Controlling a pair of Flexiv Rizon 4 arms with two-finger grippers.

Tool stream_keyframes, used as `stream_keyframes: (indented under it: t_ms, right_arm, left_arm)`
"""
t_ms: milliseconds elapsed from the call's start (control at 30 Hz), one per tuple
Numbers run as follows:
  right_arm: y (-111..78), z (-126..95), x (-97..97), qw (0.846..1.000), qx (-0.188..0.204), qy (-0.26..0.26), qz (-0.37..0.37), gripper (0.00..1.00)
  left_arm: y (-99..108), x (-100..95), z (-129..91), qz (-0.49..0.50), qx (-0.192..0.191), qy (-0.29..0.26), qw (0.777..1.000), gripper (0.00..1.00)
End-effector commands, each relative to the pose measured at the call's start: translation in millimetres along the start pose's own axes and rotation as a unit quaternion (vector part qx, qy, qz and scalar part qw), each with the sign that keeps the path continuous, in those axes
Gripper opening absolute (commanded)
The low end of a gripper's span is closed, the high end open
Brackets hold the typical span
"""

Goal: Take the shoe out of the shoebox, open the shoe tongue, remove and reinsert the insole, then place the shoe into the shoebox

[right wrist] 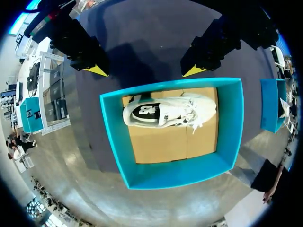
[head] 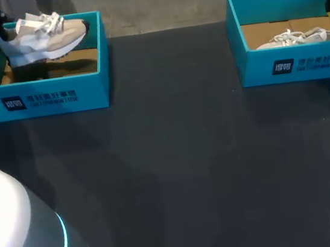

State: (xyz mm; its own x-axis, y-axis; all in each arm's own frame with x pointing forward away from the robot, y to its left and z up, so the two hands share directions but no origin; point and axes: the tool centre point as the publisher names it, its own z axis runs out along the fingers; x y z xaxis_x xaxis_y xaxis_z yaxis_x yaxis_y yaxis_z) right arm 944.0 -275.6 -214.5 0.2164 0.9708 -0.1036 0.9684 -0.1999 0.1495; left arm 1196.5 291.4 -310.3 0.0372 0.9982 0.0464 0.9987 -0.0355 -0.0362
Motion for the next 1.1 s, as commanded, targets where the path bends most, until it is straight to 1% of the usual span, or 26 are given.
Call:
stream_keyframes:
  t_ms: [33, 200, 300, 367, 467, 1100]
  right_arm:
    - [-1.0, 0, 0.0, 1.000, -0.001, 0.000, 0.000, 1.00]
    - [-1.0, 0, 0.0, 1.000, -0.001, 0.000, 0.000, 1.00]
    - [-1.0, 0, 0.0, 1.000, -0.001, 0.000, 0.000, 1.00]
    - [-1.0, 0, 0.0, 1.000, -0.001, 0.000, 0.000, 1.00]
    - [-1.0, 0, 0.0, 1.000, -0.001, 0.000, 0.000, 1.00]
    - [-1.0, 0, 0.0, 1.000, -0.001, 0.000, 0.000, 1.00]
  left_arm:
    - [-19, -3.4, -41, -0.004, -0.017, 0.006, 1.000, 0.00]
    - [-31, -6.7, -70, -0.004, -0.027, 0.017, 0.999, 0.00]
    - [-37, -7.4, -88, -0.013, -0.026, 0.017, 0.999, 0.00]
    - [-42, -7.3, -98, -0.019, -0.022, 0.009, 1.000, 0.00]
    - [-48, -5.3, -112, -0.029, -0.033, 0.003, 0.999, 0.00]
    - [-48, -5.3, -112, -0.029, -0.033, 0.003, 0.999, 0.00]
